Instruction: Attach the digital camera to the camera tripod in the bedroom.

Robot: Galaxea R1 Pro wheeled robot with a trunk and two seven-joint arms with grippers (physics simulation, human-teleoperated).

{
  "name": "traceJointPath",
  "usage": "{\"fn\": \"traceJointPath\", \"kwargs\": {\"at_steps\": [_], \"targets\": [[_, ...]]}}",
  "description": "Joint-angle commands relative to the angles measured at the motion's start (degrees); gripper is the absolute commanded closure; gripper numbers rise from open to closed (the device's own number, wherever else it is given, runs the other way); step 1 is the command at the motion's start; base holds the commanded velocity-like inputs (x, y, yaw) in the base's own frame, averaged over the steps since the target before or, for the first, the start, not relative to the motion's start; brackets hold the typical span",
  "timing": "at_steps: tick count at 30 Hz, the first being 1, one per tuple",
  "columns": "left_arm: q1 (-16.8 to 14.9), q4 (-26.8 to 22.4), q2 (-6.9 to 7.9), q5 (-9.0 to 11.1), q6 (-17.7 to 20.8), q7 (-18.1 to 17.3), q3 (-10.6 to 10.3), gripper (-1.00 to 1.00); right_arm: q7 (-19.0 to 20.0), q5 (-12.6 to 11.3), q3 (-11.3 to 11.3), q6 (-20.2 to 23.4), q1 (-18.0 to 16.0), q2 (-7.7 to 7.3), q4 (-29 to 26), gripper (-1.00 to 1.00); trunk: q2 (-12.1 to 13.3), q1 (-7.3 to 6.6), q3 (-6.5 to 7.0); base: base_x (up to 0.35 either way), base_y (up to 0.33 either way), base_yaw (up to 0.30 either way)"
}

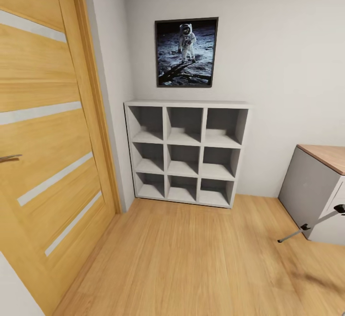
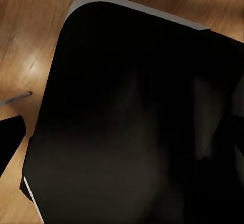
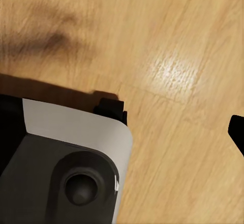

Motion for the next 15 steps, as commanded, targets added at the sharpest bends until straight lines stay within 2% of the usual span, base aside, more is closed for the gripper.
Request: {"fn": "traceJointPath", "kwargs": {"at_steps": [1, 10, 11, 15], "targets": [[0.0, -0.1, -0.02, 0.2, -0.1, 0.0, 0.3, -1.0, 0.1, 0.4, -0.1, -0.2, -0.1, -0.02, 0.2, -1.0, 0.0, 0.0, -0.05, 0.0, 0.0, 0.0], [0.0, -0.1, 0.02, 0.9, -0.1, 0.0, 0.3, -1.0, 0.1, 0.4, -0.1, -0.4, -0.1, 0.19, 0.2, -1.0, 0.0, 0.0, -0.05, 0.0, 0.0, 0.0], [0.0, -0.1, 0.08, 2.2, -0.1, 0.1, 0.3, -1.0, 0.1, 0.4, -0.1, -0.5, -0.1, 0.23, 0.2, -1.0, 0.0, 0.0, -0.05, 0.0, 0.0, 0.0], [0.0, -0.2, 0.12, 4.1, -0.1, 0.1, 0.3, -1.0, 0.1, 0.5, -0.1, -0.5, -0.1, 0.23, 0.2, -1.0, 0.0, 0.0, -0.05, 0.0, 0.0, 0.0]]}}
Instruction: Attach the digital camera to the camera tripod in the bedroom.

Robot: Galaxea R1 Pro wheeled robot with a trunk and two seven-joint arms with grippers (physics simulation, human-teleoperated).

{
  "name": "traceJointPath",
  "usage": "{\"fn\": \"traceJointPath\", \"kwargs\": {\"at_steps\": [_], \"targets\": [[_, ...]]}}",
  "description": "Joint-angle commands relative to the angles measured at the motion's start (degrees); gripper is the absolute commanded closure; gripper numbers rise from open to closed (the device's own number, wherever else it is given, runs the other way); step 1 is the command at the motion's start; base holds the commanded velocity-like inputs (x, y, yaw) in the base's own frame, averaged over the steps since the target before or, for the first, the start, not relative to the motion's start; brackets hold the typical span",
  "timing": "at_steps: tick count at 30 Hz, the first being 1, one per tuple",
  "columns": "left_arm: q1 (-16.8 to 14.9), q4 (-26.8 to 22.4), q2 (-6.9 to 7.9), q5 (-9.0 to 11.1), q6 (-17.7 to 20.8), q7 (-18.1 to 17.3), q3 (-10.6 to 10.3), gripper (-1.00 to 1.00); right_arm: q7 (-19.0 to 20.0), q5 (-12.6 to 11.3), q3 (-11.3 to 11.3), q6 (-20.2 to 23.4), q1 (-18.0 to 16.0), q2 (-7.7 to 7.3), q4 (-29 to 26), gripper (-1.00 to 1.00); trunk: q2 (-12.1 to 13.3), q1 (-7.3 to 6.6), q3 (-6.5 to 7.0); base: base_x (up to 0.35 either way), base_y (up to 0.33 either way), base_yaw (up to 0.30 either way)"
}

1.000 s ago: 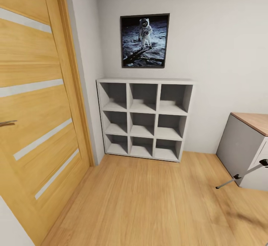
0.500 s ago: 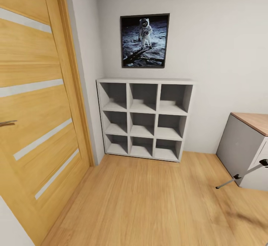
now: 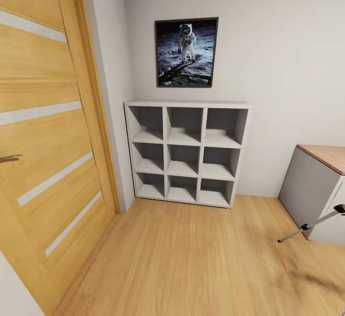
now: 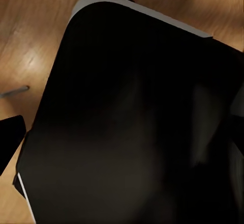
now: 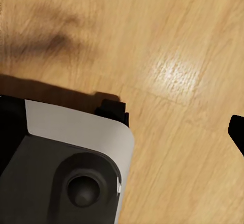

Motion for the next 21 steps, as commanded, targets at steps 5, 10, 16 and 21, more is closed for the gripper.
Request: {"fn": "traceJointPath", "kwargs": {"at_steps": [5, 10, 16, 21], "targets": [[0.0, -0.2, 0.21, 2.2, -0.1, 0.0, 0.2, -1.0, 0.1, 0.7, -0.1, -0.1, -0.1, -0.1, 0.1, -1.0, 0.0, 0.0, -0.05, 0.0, 0.0, 0.0], [0.0, -3.7, 1.23, 3.0, 0.3, 0.1, 0.2, -1.0, -1.2, 0.9, 0.4, 0.8, -0.1, 0.35, -1.0, -1.0, 0.0, 0.0, -0.05, 0.0, 0.0, 0.0], [-0.1, -17.6, 2.42, 2.8, 6.6, 2.6, 0.0, -1.0, -8.4, -1.6, -0.2, 6.3, -1.2, 1.4, -10.5, -1.0, 0.0, 0.0, -0.05, 0.0, 0.0, 0.0], [-0.8, -26.1, 5.53, 3.0, 17.8, 6.8, 0.1, -1.0, -12.4, -5.6, -0.5, 12.2, -3.9, 3.59, -18.4, -1.0, 0.0, 0.0, -0.05, 0.0, 0.0, 0.0]]}}
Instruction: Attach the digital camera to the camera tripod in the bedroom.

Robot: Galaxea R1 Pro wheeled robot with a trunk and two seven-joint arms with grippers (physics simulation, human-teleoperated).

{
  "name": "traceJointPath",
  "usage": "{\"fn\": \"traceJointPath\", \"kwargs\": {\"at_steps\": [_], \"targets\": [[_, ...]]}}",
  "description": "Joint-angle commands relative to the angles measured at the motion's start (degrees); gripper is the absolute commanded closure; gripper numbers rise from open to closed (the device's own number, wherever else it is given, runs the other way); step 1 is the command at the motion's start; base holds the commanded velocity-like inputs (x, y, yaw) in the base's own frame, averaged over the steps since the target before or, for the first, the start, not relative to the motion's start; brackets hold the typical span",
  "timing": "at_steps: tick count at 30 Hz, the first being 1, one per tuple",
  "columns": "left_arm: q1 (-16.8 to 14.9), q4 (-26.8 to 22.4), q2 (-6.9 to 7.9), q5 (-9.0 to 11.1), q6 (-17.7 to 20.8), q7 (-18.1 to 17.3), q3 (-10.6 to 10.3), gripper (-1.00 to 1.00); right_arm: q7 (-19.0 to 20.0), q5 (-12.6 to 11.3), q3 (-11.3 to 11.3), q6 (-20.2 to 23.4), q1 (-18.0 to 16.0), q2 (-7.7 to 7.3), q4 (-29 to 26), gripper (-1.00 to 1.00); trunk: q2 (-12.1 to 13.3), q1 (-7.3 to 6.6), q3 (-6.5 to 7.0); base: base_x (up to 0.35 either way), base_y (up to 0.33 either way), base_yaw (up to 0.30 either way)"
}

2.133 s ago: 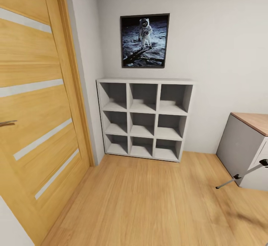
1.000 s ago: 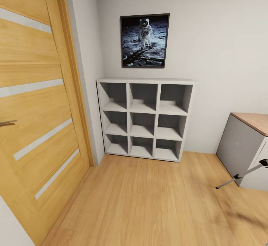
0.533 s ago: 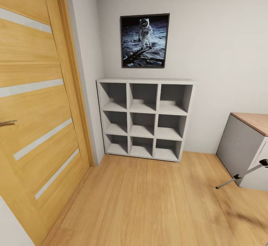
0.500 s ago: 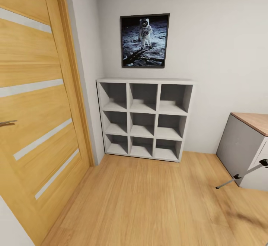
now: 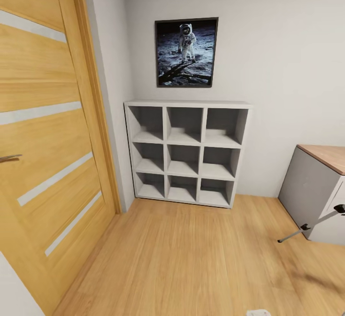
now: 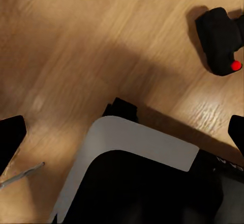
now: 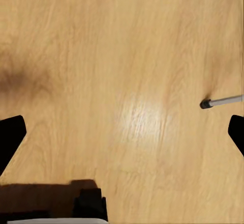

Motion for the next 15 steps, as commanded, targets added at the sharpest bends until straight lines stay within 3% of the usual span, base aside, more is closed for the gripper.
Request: {"fn": "traceJointPath", "kwargs": {"at_steps": [1, 8, 10, 15], "targets": [[-0.5, -1.2, 0.49, 0.7, 2.0, 0.7, 0.0, -1.0, -0.4, 0.2, -0.2, 1.0, -0.7, 0.34, -0.9, -1.0, 0.0, 0.0, -0.07, 0.0, 0.0, 0.0], [-8.0, -3.8, 1.73, 1.2, 7.7, 2.7, 0.1, -1.0, -1.6, -1.2, -0.3, 2.5, -6.1, 2.73, -3.0, -1.0, 0.0, 0.0, -0.07, 0.0, 0.0, 0.0], [-10.2, -3.4, 1.17, 1.4, 8.1, 2.9, 0.1, -1.0, -1.8, -1.3, -0.3, 1.9, -6.9, 3.11, -3.0, -1.0, 0.0, 0.0, -0.07, 0.0, 0.0, 0.0], [-11.8, -3.5, -0.76, 1.7, 7.2, 3.0, 0.1, -1.0, -1.8, -1.3, -0.2, -0.7, -7.5, 3.4, -2.8, -1.0, 0.0, 0.0, -0.07, 0.0, 0.0, 0.0]]}}
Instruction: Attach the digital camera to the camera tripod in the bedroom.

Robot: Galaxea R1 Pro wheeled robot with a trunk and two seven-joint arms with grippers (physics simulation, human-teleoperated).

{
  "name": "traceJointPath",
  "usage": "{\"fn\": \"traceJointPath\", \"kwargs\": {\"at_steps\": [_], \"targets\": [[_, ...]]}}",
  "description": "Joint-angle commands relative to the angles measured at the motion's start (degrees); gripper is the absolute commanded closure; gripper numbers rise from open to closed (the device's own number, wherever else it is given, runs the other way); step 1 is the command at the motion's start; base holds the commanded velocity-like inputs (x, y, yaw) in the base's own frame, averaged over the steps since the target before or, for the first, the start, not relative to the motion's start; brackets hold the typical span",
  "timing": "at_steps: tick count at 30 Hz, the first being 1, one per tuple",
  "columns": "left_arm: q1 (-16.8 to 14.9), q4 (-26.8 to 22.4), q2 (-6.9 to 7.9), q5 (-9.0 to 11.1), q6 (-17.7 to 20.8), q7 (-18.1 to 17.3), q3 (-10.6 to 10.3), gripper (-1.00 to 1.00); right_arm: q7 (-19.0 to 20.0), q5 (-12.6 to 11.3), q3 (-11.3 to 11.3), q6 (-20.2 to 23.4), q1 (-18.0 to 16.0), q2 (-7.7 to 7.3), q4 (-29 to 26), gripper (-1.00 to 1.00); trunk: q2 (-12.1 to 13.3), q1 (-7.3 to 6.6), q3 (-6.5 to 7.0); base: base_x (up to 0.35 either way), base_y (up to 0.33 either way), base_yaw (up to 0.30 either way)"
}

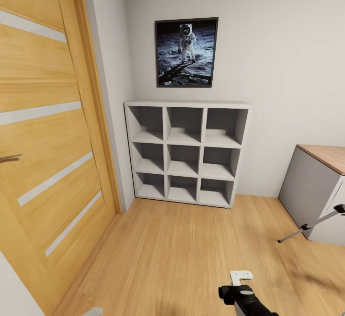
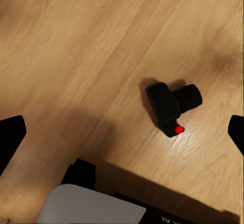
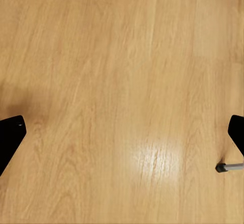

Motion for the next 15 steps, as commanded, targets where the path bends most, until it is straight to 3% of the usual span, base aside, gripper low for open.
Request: {"fn": "traceJointPath", "kwargs": {"at_steps": [1, 6, 15], "targets": [[-0.2, -0.3, -0.5, 0.6, 0.0, 0.4, 0.0, -1.0, -0.1, 0.4, -0.1, -0.2, -0.1, 0.07, 0.0, -1.0, 0.0, 0.0, -0.07, 0.0, 0.0, 0.0], [-0.6, -0.1, -2.35, 0.5, -1.0, 0.5, -0.1, -1.0, -0.1, 0.5, 0.2, -1.8, -0.2, 0.14, 1.0, -1.0, 0.0, 0.0, -0.07, 0.0, 0.0, 0.0], [-0.8, 0.6, -3.3, 0.6, -1.8, 0.6, 0.0, -1.0, -0.1, 0.6, 0.3, -2.8, -0.3, 0.51, 2.0, -1.0, 0.0, 0.0, -0.07, 0.0, 0.0, 0.0]]}}
